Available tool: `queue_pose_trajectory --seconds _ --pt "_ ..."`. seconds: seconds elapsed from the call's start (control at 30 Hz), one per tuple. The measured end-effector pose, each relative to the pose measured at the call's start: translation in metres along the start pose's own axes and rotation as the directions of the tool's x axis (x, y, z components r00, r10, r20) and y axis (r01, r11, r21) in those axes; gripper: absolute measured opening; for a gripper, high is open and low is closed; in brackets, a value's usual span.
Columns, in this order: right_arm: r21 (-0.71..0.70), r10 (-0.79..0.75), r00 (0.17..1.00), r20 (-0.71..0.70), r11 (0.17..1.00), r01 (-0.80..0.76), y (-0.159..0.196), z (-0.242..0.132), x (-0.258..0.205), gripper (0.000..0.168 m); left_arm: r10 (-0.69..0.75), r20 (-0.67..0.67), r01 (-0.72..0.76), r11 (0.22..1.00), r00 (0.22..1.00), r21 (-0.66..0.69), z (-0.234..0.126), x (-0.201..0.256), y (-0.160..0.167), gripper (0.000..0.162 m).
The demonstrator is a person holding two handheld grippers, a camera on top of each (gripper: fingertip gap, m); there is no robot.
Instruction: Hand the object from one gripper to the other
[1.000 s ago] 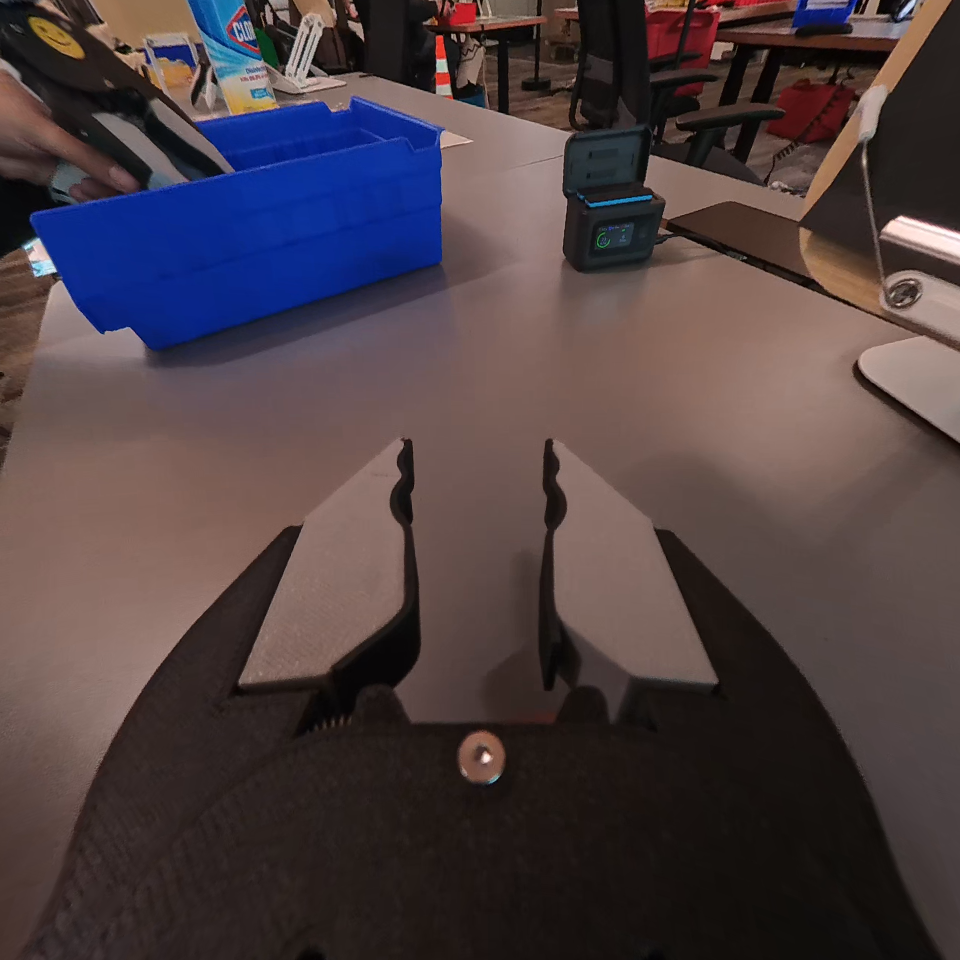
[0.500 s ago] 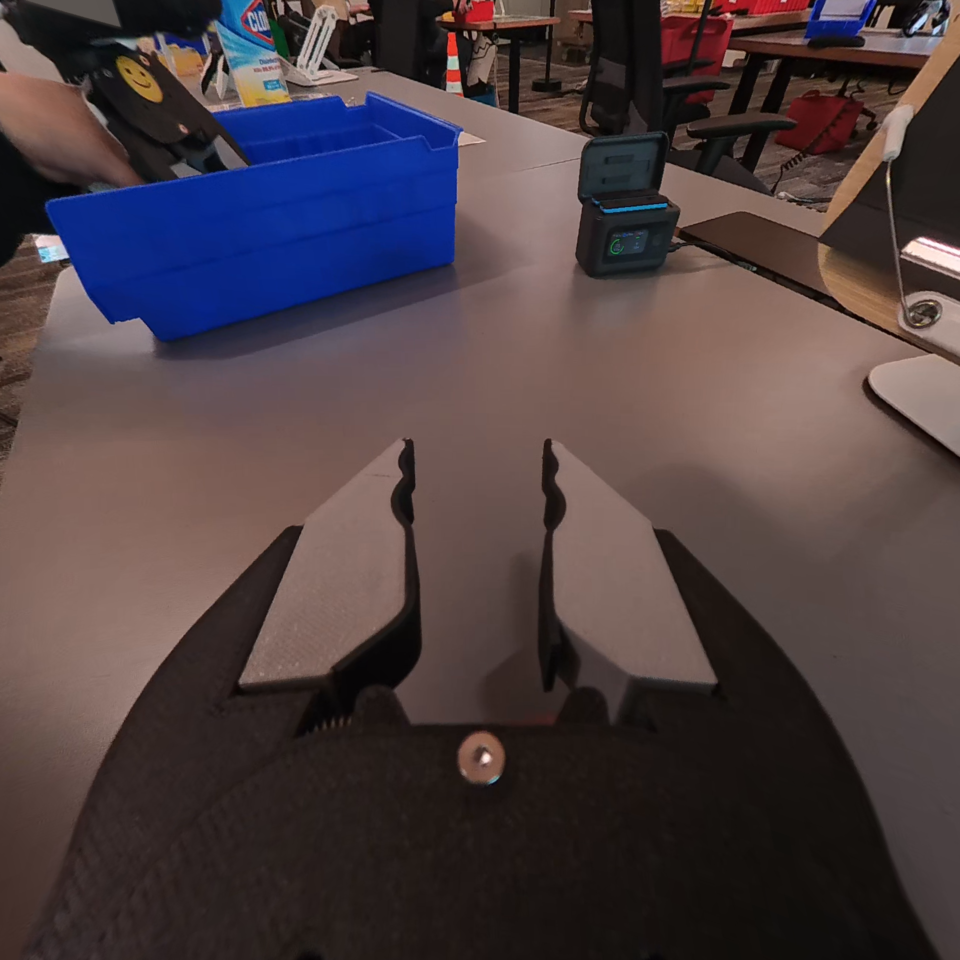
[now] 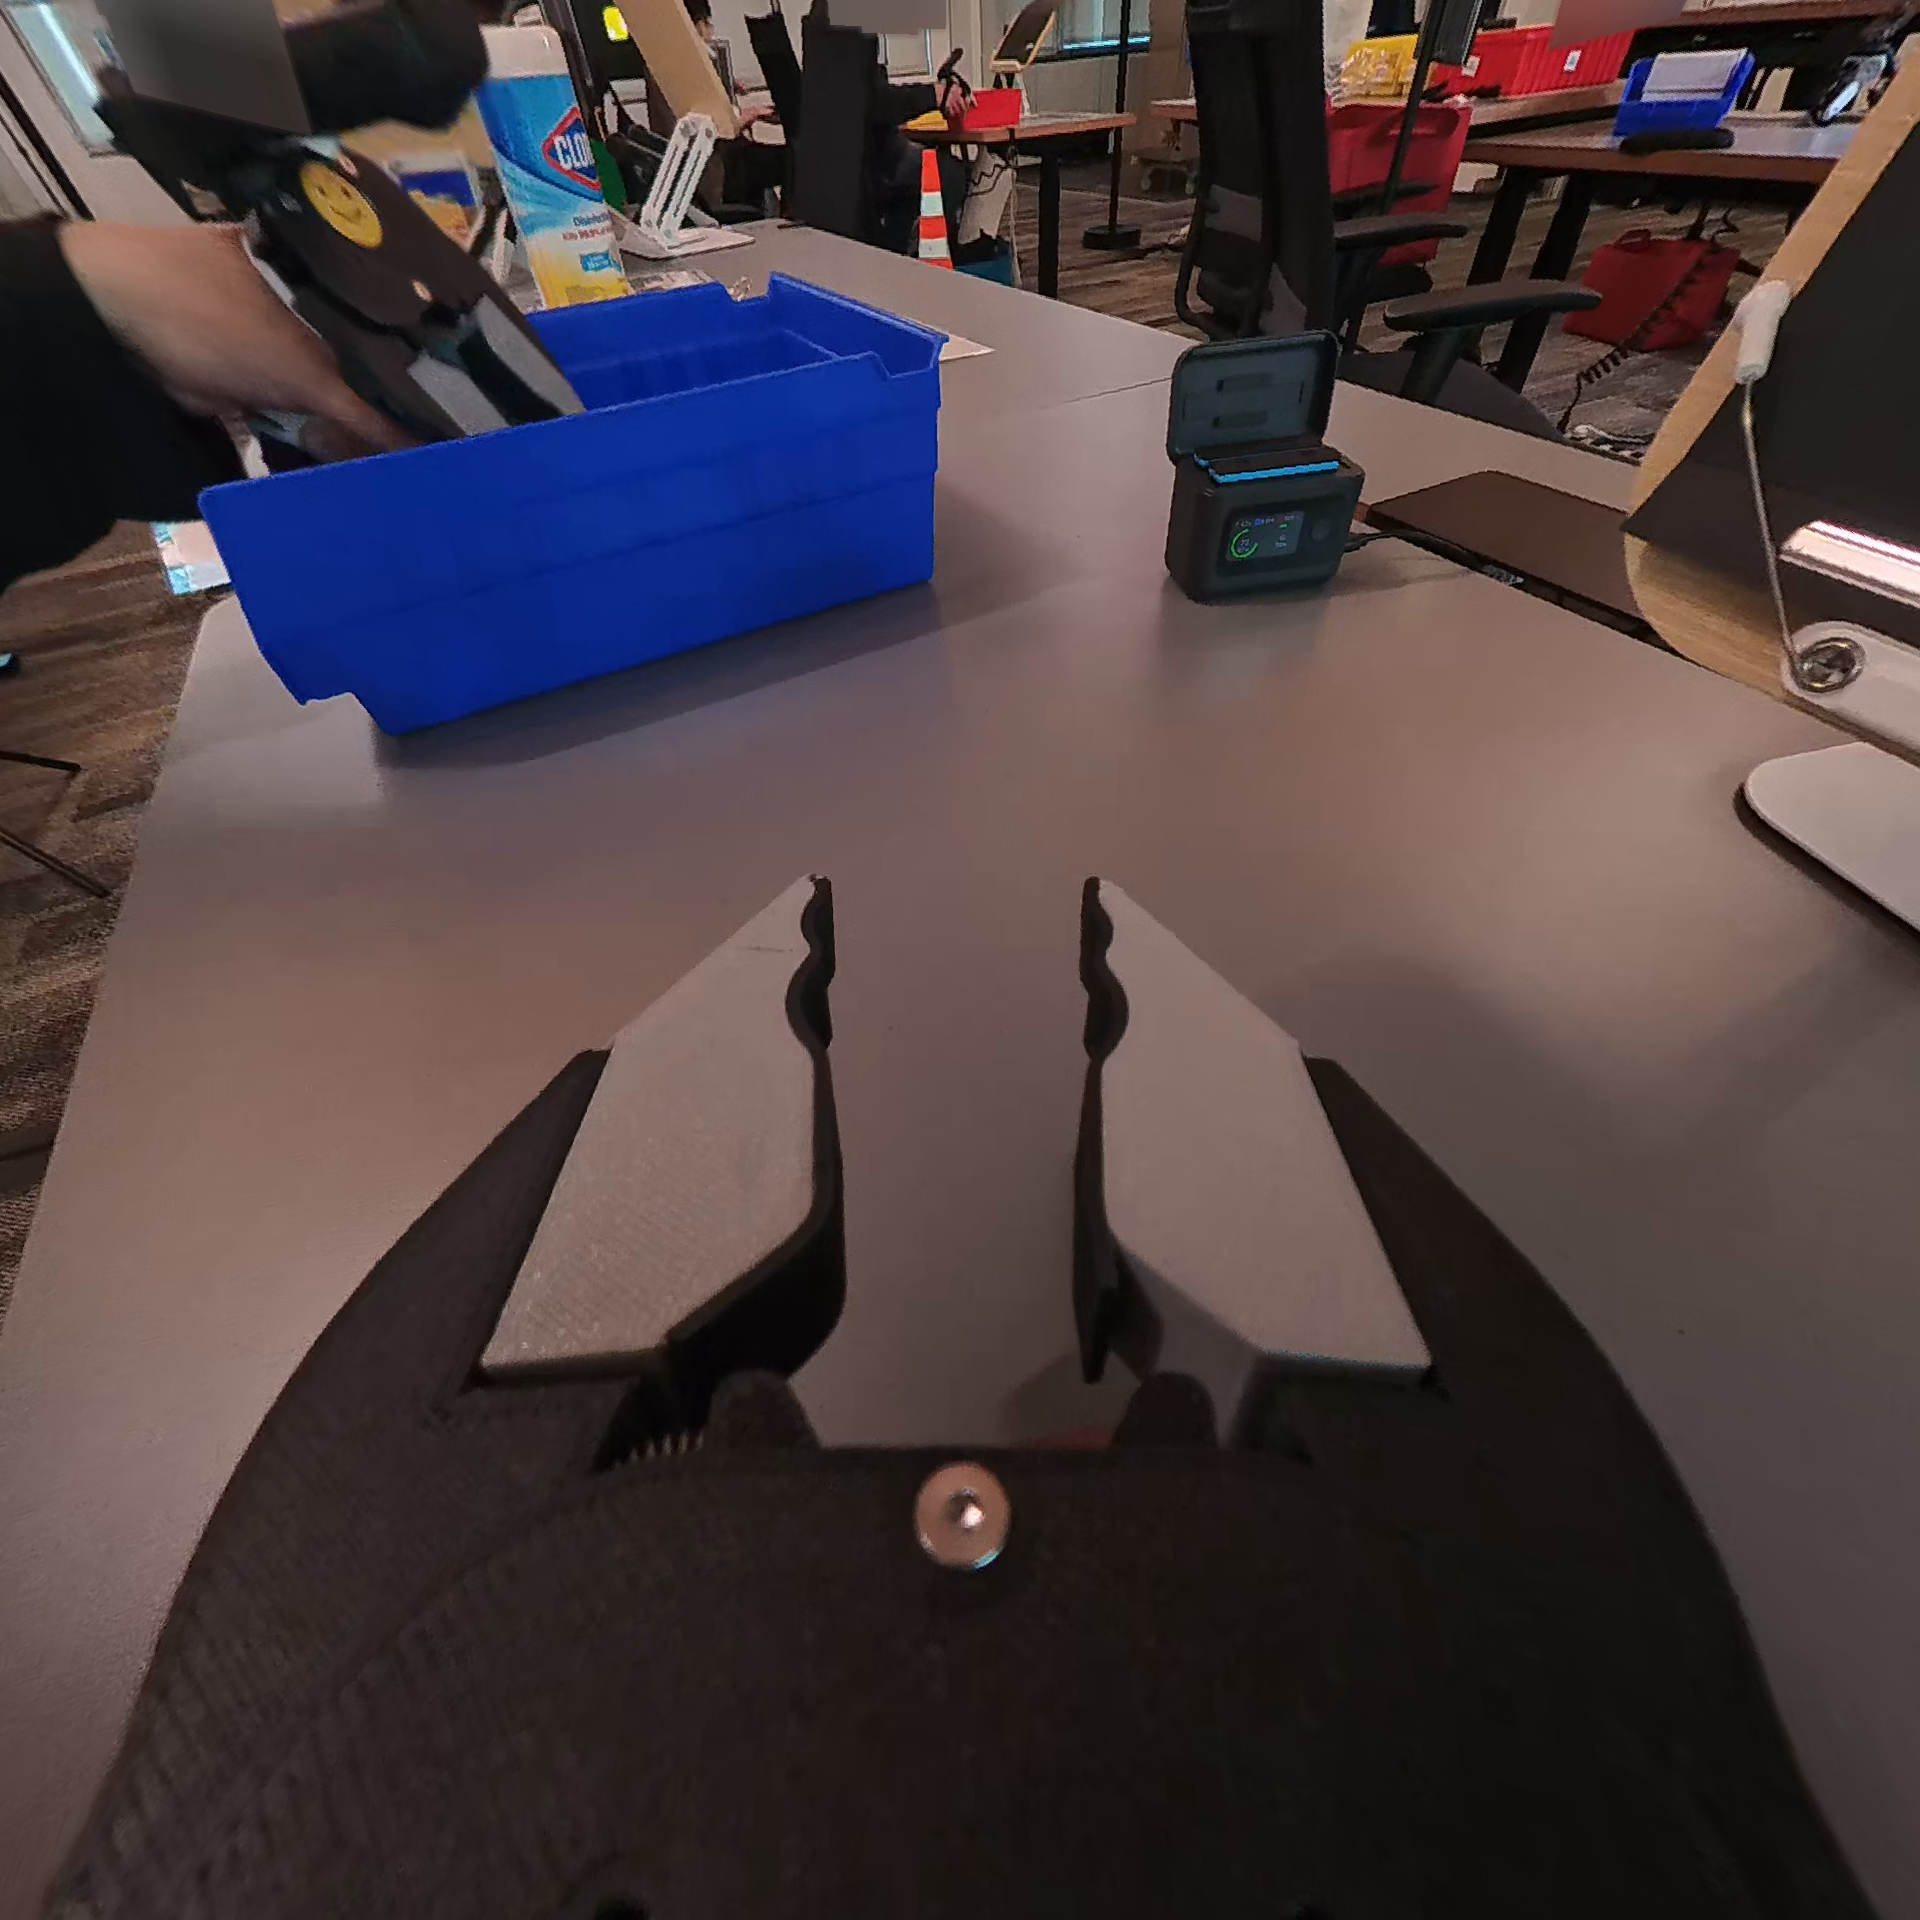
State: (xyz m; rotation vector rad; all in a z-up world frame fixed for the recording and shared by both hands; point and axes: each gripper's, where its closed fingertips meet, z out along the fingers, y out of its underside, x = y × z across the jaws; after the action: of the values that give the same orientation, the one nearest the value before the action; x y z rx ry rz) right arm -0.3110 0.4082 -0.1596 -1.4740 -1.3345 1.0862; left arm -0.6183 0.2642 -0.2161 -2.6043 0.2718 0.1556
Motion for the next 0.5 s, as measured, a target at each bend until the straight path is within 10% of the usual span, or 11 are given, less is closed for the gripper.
queue_pose_trajectory --seconds 0.03,0.3,0.5 --pt "-0.002 -0.002 1.000 0.003 1.000 0.002 0.000 0.000 -0.001 0.044 0.028 0.049 -0.031 0.998 0.998 0.052 -0.010 -0.006 -0.010 0.040" --pt "-0.077 0.036 0.997 0.074 0.997 -0.030 0.011 0.009 -0.015 0.052 0.202 0.445 -0.406 0.806 0.872 0.431 -0.115 0.029 -0.120 0.040" --pt "-0.106 0.010 0.998 0.058 0.994 -0.003 0.016 0.011 -0.017 0.057 0.368 0.384 -0.529 0.655 0.847 0.540 -0.093 0.156 -0.175 0.040"
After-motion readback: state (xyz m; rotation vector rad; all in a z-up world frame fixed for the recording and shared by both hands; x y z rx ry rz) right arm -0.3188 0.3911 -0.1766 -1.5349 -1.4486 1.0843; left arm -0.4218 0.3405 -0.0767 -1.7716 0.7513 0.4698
